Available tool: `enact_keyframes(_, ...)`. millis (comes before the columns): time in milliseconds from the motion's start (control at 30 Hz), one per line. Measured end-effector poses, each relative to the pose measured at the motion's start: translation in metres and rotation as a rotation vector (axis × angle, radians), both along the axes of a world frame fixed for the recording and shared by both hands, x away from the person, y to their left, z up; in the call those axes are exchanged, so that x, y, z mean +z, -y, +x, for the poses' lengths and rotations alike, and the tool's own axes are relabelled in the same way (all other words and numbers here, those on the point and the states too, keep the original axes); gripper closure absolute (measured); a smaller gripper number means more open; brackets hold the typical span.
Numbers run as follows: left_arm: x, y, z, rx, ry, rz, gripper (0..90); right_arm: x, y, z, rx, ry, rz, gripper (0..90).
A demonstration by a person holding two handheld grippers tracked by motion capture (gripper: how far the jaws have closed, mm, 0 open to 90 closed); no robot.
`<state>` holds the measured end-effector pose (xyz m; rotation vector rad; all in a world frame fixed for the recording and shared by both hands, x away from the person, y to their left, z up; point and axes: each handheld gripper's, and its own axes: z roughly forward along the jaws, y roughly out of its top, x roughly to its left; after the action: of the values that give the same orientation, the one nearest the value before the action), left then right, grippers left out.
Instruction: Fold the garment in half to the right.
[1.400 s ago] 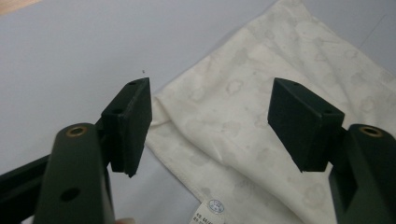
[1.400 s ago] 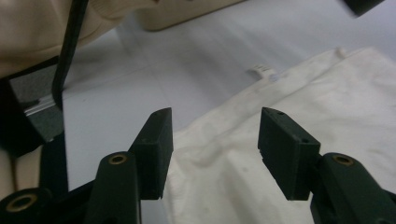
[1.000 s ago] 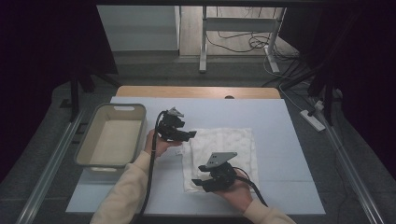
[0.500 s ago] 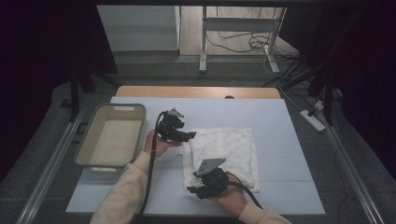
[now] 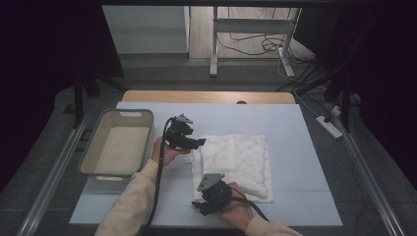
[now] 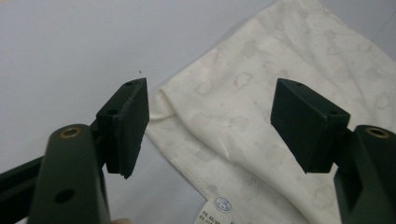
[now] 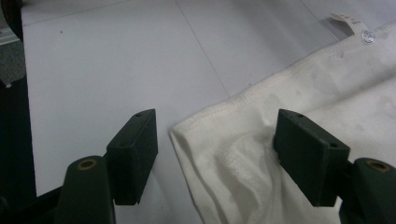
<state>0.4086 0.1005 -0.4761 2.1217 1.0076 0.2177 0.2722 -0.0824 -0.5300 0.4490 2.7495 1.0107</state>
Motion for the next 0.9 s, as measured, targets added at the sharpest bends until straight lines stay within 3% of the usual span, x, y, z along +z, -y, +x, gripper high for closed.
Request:
enact_keyframes(233, -0.002, -0.001, 0.001, 0.001, -0.009, 0.004, 28.1, 0.002, 0.002, 0.001, -0.016, 0.015, -0.014, 43.9)
enact_keyframes(533, -0.003, -0.003, 0.002, 0.011, -0.013, -0.004, 28.0, 0.006, 0.01, 0.004, -0.013, 0.037, -0.051, 78.6)
enact_keyframes(733, -0.007, -0.006, 0.005, 0.041, -0.006, -0.009, 28.9, 0.008, 0.013, 0.008, -0.02, 0.026, -0.047, 81.4)
enact_keyframes(900, -0.012, -0.007, 0.01, 0.059, -0.014, -0.004, 29.1, 0.012, 0.017, 0.006, -0.019, 0.022, 0.012, 81.6)
